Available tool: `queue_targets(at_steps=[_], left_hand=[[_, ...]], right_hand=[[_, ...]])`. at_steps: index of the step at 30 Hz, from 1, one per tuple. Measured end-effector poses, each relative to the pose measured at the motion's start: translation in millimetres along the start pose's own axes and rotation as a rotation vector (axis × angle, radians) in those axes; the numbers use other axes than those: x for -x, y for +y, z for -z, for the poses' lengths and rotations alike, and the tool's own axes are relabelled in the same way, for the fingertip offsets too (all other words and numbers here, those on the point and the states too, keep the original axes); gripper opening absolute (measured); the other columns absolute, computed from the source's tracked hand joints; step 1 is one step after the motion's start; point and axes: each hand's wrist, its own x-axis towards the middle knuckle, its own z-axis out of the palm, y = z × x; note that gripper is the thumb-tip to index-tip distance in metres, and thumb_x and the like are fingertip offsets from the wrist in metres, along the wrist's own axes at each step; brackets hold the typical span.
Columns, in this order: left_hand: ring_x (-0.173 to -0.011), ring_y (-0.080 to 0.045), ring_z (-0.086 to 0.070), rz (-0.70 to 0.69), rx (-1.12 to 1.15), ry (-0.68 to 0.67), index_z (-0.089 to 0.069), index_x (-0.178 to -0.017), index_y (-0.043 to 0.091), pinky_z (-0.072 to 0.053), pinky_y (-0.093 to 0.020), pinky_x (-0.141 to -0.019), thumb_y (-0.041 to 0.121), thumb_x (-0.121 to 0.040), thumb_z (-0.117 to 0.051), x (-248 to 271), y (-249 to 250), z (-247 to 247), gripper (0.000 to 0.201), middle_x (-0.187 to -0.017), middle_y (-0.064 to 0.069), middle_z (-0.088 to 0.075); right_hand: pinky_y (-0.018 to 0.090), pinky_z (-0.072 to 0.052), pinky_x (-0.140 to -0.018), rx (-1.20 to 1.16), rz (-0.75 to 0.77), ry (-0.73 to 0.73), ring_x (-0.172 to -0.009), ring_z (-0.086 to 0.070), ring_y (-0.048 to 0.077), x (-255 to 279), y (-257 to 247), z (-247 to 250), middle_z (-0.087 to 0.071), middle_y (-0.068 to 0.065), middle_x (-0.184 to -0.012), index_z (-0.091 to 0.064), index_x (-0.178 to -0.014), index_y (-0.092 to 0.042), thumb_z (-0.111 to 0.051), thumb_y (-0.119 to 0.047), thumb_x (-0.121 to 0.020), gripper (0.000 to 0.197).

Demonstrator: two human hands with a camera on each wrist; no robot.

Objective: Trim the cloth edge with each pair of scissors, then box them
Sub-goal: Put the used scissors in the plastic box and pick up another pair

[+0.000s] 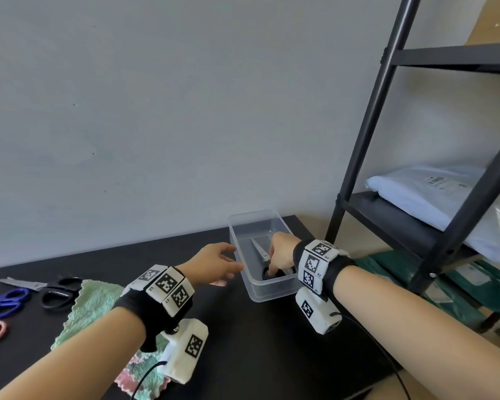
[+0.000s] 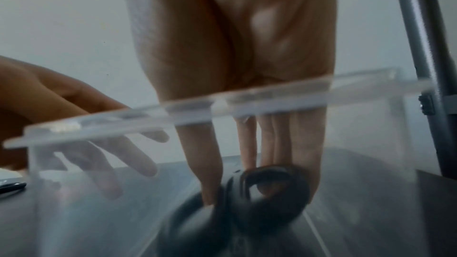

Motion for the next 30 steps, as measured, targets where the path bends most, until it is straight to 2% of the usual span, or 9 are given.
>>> queue_targets(at_steps=[4,8,11,17,20,22,25,28,30], left_hand=[[-0.101,-0.022,-0.066,-0.011,0.009,-0.010,-0.040,-0.142,0.016,-0.058,-0.028,-0.078,0.016,-0.091,-0.063,1,0,1,0.056,-0.124,-0.010,-0.061],[-0.099,-0.021,-0.066,-0.019,0.017,-0.016,-0.040,-0.142,0.016,-0.058,-0.026,-0.077,0.016,-0.091,-0.062,4,0,2,0.056,-0.123,-0.010,-0.061],[-0.100,-0.022,-0.065,-0.037,0.019,0.010,-0.042,-0.141,0.016,-0.057,-0.025,-0.076,0.015,-0.091,-0.062,11,2,4,0.054,-0.119,-0.010,-0.062],[-0.089,-0.018,-0.062,-0.085,0.013,0.105,-0.050,-0.133,0.012,-0.056,-0.030,-0.080,0.015,-0.091,-0.061,39,8,17,0.043,-0.103,-0.007,-0.063],[-0.087,-0.019,-0.060,-0.091,-0.008,0.166,-0.053,-0.130,0.011,-0.055,-0.032,-0.082,0.015,-0.092,-0.061,63,5,28,0.039,-0.094,-0.004,-0.061],[-0.084,-0.019,-0.059,-0.087,-0.022,0.207,-0.055,-0.127,0.010,-0.055,-0.032,-0.081,0.015,-0.091,-0.060,82,0,38,0.036,-0.093,-0.006,-0.061],[-0.082,-0.019,-0.058,-0.080,-0.050,0.279,-0.056,-0.125,0.009,-0.054,-0.030,-0.078,0.015,-0.091,-0.060,114,-14,51,0.035,-0.094,-0.009,-0.061],[-0.089,-0.020,-0.062,-0.062,-0.124,0.351,-0.057,-0.124,0.011,-0.055,-0.033,-0.080,0.017,-0.091,-0.061,143,-36,65,0.034,-0.102,-0.010,-0.064],[-0.089,-0.021,-0.063,-0.032,-0.171,0.386,-0.058,-0.123,0.011,-0.054,-0.030,-0.077,0.018,-0.091,-0.061,161,-52,75,0.033,-0.100,-0.007,-0.065]], right_hand=[[0.039,-0.055,-0.086,-0.018,-0.003,0.019,-0.097,-0.065,0.031,-1,2,-1,-0.067,0.014,-0.102,-0.060,-0.115,0.002,-0.075,-0.014,-0.080,0.042],[0.039,-0.054,-0.090,-0.058,0.001,0.032,-0.102,-0.065,0.029,2,5,2,-0.068,0.015,-0.112,-0.063,-0.116,0.001,-0.072,-0.017,-0.083,0.038],[0.037,-0.056,-0.085,-0.095,0.005,0.038,-0.099,-0.067,0.028,10,7,9,-0.069,0.014,-0.110,-0.064,-0.115,-0.002,-0.069,-0.022,-0.086,0.035],[0.043,-0.055,-0.091,-0.183,0.060,0.088,-0.099,-0.068,0.031,40,-6,25,-0.069,0.020,-0.111,-0.065,-0.115,0.002,-0.065,-0.023,-0.088,0.037],[0.039,-0.055,-0.087,-0.282,0.107,0.118,-0.083,-0.063,0.024,55,-23,28,-0.070,0.019,-0.105,-0.066,-0.112,0.003,-0.065,-0.019,-0.087,0.033],[0.033,-0.056,-0.080,-0.339,0.155,0.137,-0.081,-0.061,0.020,66,-41,27,-0.066,0.011,-0.093,-0.068,-0.107,0.001,-0.065,-0.016,-0.088,0.026],[0.026,-0.054,-0.072,-0.388,0.232,0.123,-0.079,-0.061,0.018,85,-74,18,-0.063,0.005,-0.082,-0.068,-0.100,-0.005,-0.065,-0.016,-0.088,0.016],[0.031,-0.055,-0.080,-0.374,0.302,0.084,-0.079,-0.061,0.018,95,-108,2,-0.063,0.005,-0.086,-0.067,-0.103,-0.007,-0.065,-0.019,-0.088,0.019],[0.033,-0.055,-0.082,-0.365,0.351,0.070,-0.081,-0.062,0.019,99,-130,-8,-0.064,0.006,-0.088,-0.067,-0.104,-0.007,-0.065,-0.019,-0.088,0.020]])
